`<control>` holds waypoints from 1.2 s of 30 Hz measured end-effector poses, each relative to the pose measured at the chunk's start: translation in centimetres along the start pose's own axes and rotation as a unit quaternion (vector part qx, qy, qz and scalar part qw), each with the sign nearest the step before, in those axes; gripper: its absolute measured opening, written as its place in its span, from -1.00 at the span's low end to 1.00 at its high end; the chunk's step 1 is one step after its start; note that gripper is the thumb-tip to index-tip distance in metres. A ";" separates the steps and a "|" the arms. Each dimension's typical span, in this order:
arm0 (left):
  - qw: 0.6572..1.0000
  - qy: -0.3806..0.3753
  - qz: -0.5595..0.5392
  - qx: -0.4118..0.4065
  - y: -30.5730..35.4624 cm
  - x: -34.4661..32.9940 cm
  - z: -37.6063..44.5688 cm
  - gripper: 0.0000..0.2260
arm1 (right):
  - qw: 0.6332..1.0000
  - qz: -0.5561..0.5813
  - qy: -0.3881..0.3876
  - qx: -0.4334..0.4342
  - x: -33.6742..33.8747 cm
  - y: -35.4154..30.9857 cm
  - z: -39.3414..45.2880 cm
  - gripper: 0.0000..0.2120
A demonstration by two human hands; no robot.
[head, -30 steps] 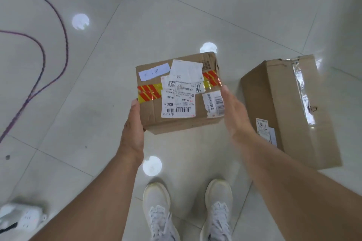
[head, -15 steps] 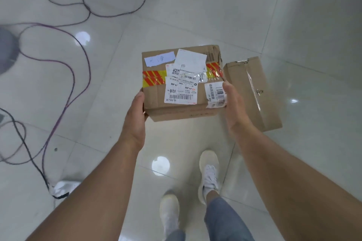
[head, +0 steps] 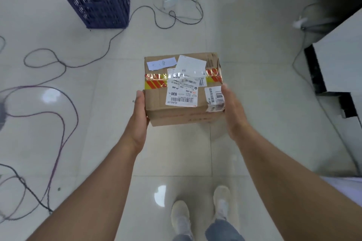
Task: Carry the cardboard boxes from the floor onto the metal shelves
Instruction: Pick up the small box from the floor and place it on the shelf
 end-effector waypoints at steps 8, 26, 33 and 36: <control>0.995 -0.094 0.020 -0.025 3.9 -9.1 -4.1 -0.45 | 0.995 0.071 0.068 0.026 9.5 -0.5 -7.5 -0.60; 0.966 -0.241 0.079 -0.048 3.9 -33.5 -18.5 -0.49 | 0.960 0.176 0.210 0.053 34.1 8.7 -25.8 -0.56; 0.919 -0.371 0.123 -0.046 3.2 -43.2 -24.0 -0.46 | 0.924 0.228 0.303 0.048 41.7 12.9 -33.2 -0.63; 0.896 -0.422 0.131 -0.040 3.4 -47.5 -26.2 -0.54 | 0.901 0.264 0.342 0.037 44.5 14.5 -36.4 -0.66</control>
Point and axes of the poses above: each hand's wrist, its own z-axis towards the middle knuckle, its own x-axis out of the back of the hand, y = z × x, the point moved 8 cm from there along z, towards the middle knuckle, and after that the axes turned 10 degrees about -x, right-handed, at the moved point
